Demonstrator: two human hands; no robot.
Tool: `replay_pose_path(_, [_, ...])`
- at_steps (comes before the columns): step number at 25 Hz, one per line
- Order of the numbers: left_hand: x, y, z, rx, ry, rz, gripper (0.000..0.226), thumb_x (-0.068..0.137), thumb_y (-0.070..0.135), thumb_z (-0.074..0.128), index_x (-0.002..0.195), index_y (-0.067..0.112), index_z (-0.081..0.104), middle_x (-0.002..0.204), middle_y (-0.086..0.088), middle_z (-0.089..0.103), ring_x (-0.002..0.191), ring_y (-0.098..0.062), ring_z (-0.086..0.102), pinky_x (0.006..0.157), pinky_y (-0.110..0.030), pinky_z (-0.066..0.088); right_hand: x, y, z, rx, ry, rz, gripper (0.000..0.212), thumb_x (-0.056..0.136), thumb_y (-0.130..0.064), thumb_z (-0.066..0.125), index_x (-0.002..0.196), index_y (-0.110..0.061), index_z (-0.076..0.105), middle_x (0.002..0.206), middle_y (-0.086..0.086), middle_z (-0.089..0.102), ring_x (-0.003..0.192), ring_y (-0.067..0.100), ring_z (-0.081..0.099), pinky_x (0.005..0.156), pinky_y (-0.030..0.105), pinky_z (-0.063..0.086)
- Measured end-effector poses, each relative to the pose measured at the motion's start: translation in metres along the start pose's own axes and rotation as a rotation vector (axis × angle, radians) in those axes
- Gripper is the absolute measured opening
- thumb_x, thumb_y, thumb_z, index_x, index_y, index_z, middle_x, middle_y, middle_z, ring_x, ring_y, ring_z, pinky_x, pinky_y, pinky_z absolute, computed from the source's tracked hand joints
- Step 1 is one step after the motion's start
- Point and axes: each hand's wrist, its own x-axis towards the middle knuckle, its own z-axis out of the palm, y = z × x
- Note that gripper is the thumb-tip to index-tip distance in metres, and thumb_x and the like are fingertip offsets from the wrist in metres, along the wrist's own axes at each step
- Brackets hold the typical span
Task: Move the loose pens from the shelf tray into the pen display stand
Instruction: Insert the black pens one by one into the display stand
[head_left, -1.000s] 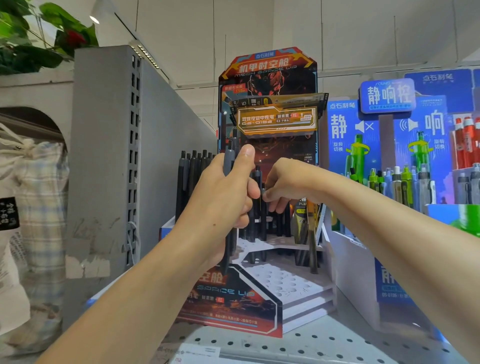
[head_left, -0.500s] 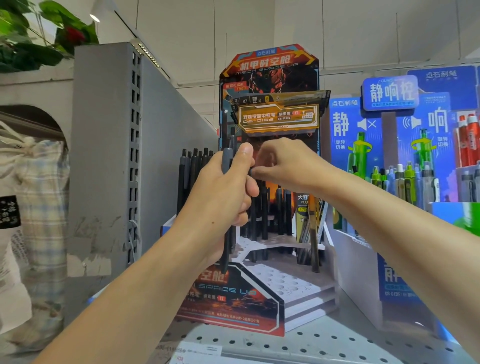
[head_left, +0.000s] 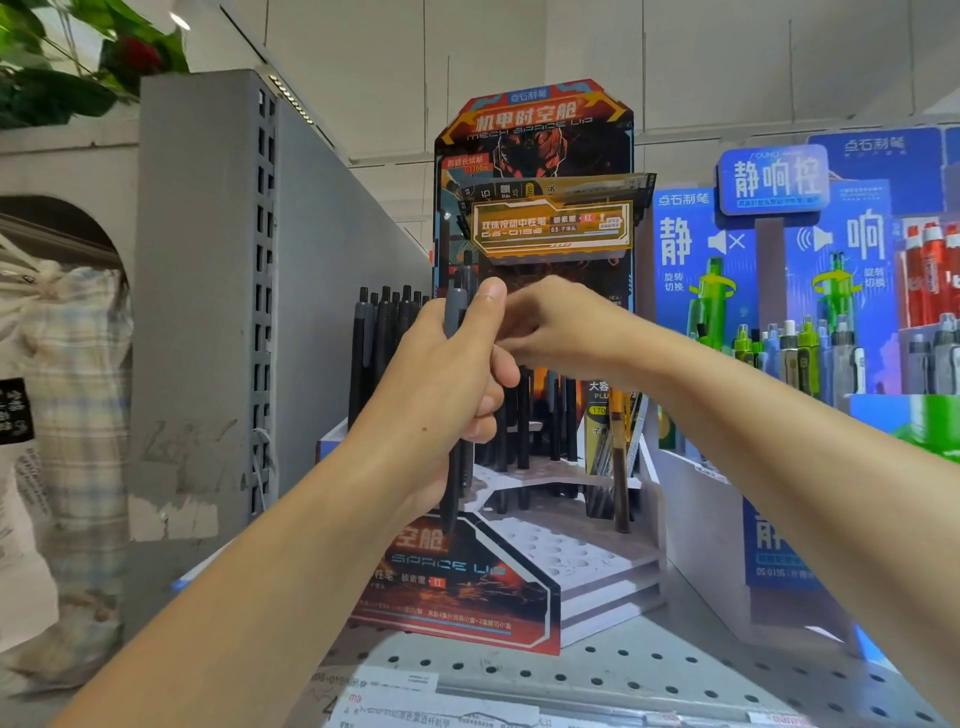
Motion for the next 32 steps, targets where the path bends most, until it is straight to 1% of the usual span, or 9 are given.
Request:
replay_pose_path(3, [0.001,0.003,0.002,0.002,-0.021,-0.013,0.05,0.097,0.057,0.049,0.137,0.026,0.044,0.061,0.002,0.057,0.042,-0.004,0.04,0.037,-0.017,0.032,-0.011,-0.005,-0.016,0.483,0.001,-0.009,0.02,0.1,-0.03,0.063,0.103,-0.014,0.074,0.076,-0.007,0.069,0.066,0.008,0.055,0.062,0.023,0.045])
replay_pose_path(8, [0.004,0.008,0.009,-0.034,-0.087,-0.028,0.06,0.094,0.062,0.049,0.13,0.015,0.05,0.063,0.0,0.059,0.043,-0.005,0.044,0.036,-0.017,0.037,-0.022,-0.002,-0.029,0.804,-0.297,-0.102,0.022,0.103,-0.023,0.054,0.097,-0.014,0.073,0.078,-0.005,0.063,0.071,0.009,0.049,0.072,0.029,0.038])
replay_pose_path(11, [0.001,0.01,0.011,-0.092,-0.125,-0.01,0.054,0.097,0.058,0.047,0.123,0.012,0.058,0.071,-0.008,0.067,0.052,-0.012,0.06,0.041,-0.024,0.05,-0.019,0.002,-0.033,0.89,-0.225,-0.063,0.016,0.101,-0.021,0.059,0.101,-0.008,0.067,0.079,-0.002,0.065,0.071,0.01,0.055,0.074,0.029,0.041])
replay_pose_path(13, [-0.003,0.01,0.009,-0.101,-0.121,-0.012,0.046,0.099,0.055,0.045,0.124,0.019,0.058,0.077,-0.012,0.071,0.061,-0.018,0.07,0.049,-0.031,0.057,-0.013,0.004,-0.04,0.938,-0.058,0.001,0.014,0.102,-0.02,0.059,0.102,-0.007,0.064,0.08,0.002,0.071,0.069,0.01,0.062,0.068,0.025,0.049])
replay_pose_path(16, [-0.007,0.01,0.003,-0.048,-0.071,-0.023,0.042,0.099,0.056,0.044,0.126,0.024,0.051,0.074,-0.011,0.073,0.054,-0.02,0.067,0.044,-0.028,0.053,-0.004,0.013,-0.051,0.9,0.294,0.129,0.012,0.1,-0.016,0.059,0.102,-0.004,0.063,0.086,0.013,0.072,0.058,0.011,0.065,0.055,0.022,0.056])
replay_pose_path(18, [-0.008,0.01,0.0,0.013,-0.039,-0.016,0.042,0.099,0.057,0.042,0.121,0.024,0.054,0.064,-0.007,0.066,0.039,-0.014,0.051,0.035,-0.02,0.039,0.001,0.022,-0.053,0.746,0.385,0.193,0.015,0.099,-0.014,0.061,0.104,0.0,0.062,0.088,0.018,0.069,0.057,0.015,0.068,0.054,0.024,0.057])
replay_pose_path(20, [-0.009,0.011,-0.002,0.044,-0.007,-0.003,0.041,0.098,0.059,0.044,0.115,0.025,0.059,0.057,0.0,0.056,0.036,-0.008,0.037,0.033,-0.017,0.027,0.003,0.03,-0.047,0.528,0.301,0.248,0.015,0.096,-0.011,0.066,0.103,0.001,0.061,0.085,0.02,0.071,0.061,0.021,0.074,0.056,0.028,0.06])
replay_pose_path(25, [-0.009,0.017,0.0,0.047,0.026,-0.038,0.052,0.092,0.071,0.044,0.108,0.023,0.058,0.059,0.006,0.047,0.04,-0.004,0.032,0.034,-0.017,0.025,0.009,0.04,-0.025,0.2,0.107,0.337,0.014,0.091,-0.003,0.071,0.092,0.0,0.058,0.069,0.019,0.074,0.066,0.031,0.077,0.066,0.042,0.065])
replay_pose_path(32, [-0.001,0.015,-0.001,-0.102,0.015,-0.077,0.029,0.101,0.035,0.033,0.088,0.017,0.052,0.053,0.005,0.044,0.041,-0.008,0.034,0.034,-0.019,0.027,0.016,0.041,-0.011,0.101,0.044,0.346,0.017,0.09,-0.005,0.073,0.084,-0.001,0.058,0.058,0.011,0.072,0.062,0.026,0.076,0.062,0.037,0.065])
